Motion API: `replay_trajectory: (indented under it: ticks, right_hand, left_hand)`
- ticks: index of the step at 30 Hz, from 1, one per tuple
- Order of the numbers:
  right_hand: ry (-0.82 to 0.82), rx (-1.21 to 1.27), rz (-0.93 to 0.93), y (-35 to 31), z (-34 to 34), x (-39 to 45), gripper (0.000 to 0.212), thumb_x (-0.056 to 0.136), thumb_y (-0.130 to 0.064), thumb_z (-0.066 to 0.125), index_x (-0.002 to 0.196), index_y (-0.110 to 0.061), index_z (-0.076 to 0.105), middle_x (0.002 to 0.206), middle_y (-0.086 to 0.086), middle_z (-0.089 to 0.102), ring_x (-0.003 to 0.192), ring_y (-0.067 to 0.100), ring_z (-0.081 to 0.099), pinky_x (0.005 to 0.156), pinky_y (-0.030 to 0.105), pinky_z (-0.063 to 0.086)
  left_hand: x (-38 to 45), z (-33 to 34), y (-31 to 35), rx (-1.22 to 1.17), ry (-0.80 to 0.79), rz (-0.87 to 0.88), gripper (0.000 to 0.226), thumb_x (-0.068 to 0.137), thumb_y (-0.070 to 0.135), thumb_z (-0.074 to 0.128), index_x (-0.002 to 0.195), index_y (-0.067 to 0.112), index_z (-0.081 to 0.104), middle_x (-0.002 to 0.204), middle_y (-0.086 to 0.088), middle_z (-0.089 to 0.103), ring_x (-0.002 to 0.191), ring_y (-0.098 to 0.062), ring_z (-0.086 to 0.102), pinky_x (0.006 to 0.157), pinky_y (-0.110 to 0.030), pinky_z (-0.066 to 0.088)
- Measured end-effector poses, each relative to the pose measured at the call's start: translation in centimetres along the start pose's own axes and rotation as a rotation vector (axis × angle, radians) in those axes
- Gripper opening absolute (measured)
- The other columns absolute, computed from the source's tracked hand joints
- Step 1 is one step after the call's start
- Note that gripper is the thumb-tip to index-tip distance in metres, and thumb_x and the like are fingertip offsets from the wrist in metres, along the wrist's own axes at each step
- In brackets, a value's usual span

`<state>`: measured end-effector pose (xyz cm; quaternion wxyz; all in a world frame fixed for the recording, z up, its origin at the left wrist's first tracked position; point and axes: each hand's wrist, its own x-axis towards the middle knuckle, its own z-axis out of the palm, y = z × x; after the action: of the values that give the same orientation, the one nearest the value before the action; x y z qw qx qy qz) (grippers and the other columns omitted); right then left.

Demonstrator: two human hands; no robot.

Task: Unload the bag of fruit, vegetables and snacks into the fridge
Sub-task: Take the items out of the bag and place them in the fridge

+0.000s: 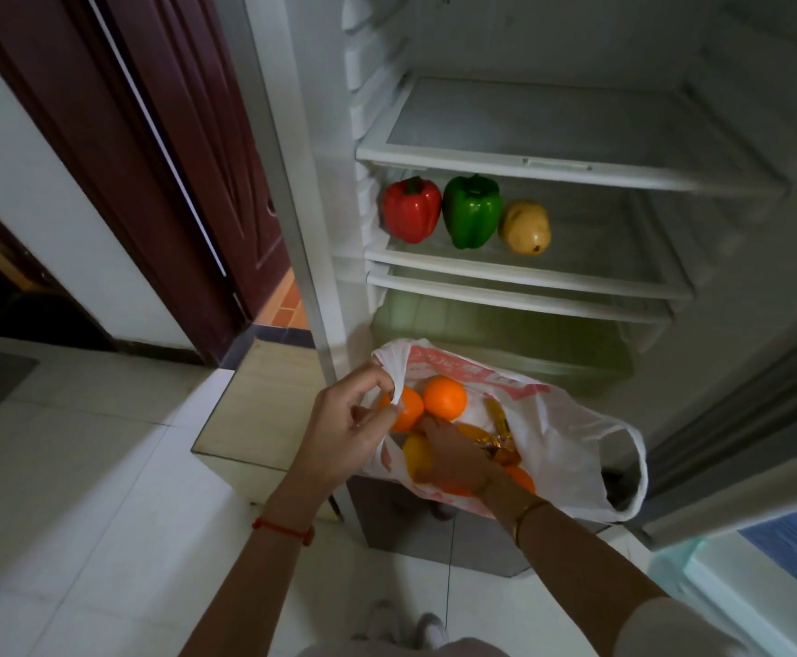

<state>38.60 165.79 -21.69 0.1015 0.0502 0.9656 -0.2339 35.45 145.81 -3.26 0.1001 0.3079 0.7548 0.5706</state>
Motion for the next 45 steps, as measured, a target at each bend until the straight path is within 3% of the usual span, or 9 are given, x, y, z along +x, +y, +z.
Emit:
replay_trajectory:
  ticks: [6,10,15,21,24,28,32,42,45]
  right_hand:
    - [0.227,0.221,-0.052,-0.5,-5.7,-2.0,0.089,0.064,-0.057,0.078,0.14,-0.03,0.039,0.141,-0.006,0.047,0.128,0.012,0.045,0.106,0.03,0.04]
    - [0.375,0.312,-0.163,-1.4,-10.7,-4.2,0.08,0.068,-0.042,0.083,0.136,-0.033,0.042,0.129,-0.013,0.047,0.115,0.002,0.046,0.093,0.02,0.041]
    - [0.636,0.442,-0.206,-3.5,-16.3,-4.9,0.07,0.07,-0.035,0.083,0.129,-0.021,0.049,0.123,-0.002,0.051,0.11,0.006,0.054,0.087,0.021,0.048]
    - [0.977,0.509,-0.286,-8.0,-25.4,-3.7,0.069,0.076,-0.028,0.083,0.133,-0.016,0.046,0.132,0.003,0.048,0.117,0.011,0.053,0.09,0.019,0.049]
    - [1.085,0.527,-0.287,-10.4,-30.2,-1.4,0.07,0.077,-0.03,0.082,0.134,-0.015,0.044,0.133,0.004,0.048,0.115,0.011,0.054,0.088,0.013,0.049]
    - [1.092,0.493,-0.246,-12.3,-34.5,3.3,0.069,0.074,-0.031,0.082,0.129,-0.01,0.046,0.127,0.007,0.054,0.108,0.016,0.057,0.088,0.022,0.051]
    - [0.994,0.444,-0.139,-12.5,-35.9,7.7,0.069,0.07,-0.029,0.085,0.124,-0.006,0.048,0.124,0.012,0.056,0.111,0.026,0.057,0.091,0.038,0.051]
    - [0.878,0.469,-0.057,-12.0,-35.4,8.9,0.076,0.071,-0.027,0.085,0.13,-0.006,0.04,0.132,0.01,0.051,0.119,0.024,0.053,0.09,0.029,0.045]
    - [0.957,0.455,-0.097,-12.0,-34.9,6.8,0.075,0.072,-0.029,0.085,0.13,-0.006,0.042,0.131,0.01,0.053,0.119,0.021,0.052,0.091,0.024,0.043]
  left_hand:
    - [1.2,0.2,-0.2,-0.004,0.025,-0.035,0.017,0.086,0.002,0.064,0.079,0.015,0.057,0.054,0.002,0.045,0.043,-0.016,0.043,0.046,-0.027,0.033]
    - [2.4,0.4,0.1,0.002,0.059,-0.039,0.016,0.084,0.007,0.063,0.076,0.02,0.058,0.067,-0.015,0.056,0.052,-0.041,0.055,0.047,-0.041,0.039]
    - [4.0,0.9,0.5,0.015,0.069,-0.036,0.01,0.077,0.03,0.062,0.076,0.021,0.058,0.073,-0.017,0.056,0.056,-0.034,0.051,0.055,-0.033,0.04]
    - [4.8,1.3,0.0,0.03,0.085,-0.046,0.006,0.08,0.02,0.062,0.076,0.019,0.059,0.07,-0.013,0.057,0.05,-0.027,0.052,0.05,-0.034,0.04]
    - [5.0,1.2,-0.1,0.014,0.079,-0.075,0.011,0.085,0.014,0.063,0.076,0.02,0.059,0.069,-0.011,0.059,0.054,-0.039,0.062,0.047,-0.044,0.046]
    - [5.2,1.1,-0.4,0.039,0.082,-0.082,0.022,0.088,0.003,0.065,0.073,0.018,0.058,0.064,0.002,0.056,0.048,-0.023,0.058,0.048,-0.027,0.043]
    - [5.3,0.7,-0.7,0.039,0.073,-0.076,0.02,0.088,0.007,0.065,0.074,0.02,0.059,0.073,-0.009,0.062,0.061,-0.04,0.062,0.053,-0.039,0.048]
    - [5.4,0.7,-0.5,0.019,0.079,-0.09,0.028,0.089,0.006,0.066,0.072,0.027,0.059,0.074,-0.005,0.065,0.06,-0.04,0.062,0.051,-0.033,0.048]
    - [5.3,0.8,-0.3,0.013,0.061,-0.079,0.021,0.089,0.006,0.065,0.075,0.021,0.059,0.073,-0.012,0.062,0.053,-0.039,0.058,0.05,-0.034,0.043]
